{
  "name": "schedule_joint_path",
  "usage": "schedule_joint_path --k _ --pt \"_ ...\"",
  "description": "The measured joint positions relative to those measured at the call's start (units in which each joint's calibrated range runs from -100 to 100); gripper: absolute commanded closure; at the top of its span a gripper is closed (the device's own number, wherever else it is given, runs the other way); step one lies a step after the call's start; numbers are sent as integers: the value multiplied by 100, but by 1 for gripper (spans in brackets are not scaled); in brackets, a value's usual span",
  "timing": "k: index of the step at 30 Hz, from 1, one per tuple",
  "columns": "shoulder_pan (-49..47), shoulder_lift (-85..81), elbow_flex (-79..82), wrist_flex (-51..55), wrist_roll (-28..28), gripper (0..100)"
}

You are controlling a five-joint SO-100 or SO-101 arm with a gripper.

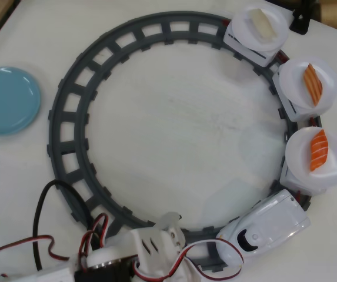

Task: Pick up the sushi from the Shinkansen and put it on the blue dish

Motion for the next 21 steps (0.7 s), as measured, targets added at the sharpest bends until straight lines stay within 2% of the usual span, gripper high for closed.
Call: schedule_joint_path --k 14,21 --pt "-8 0 156 -529 10 70" --pt "-8 0 412 -546 305 70"
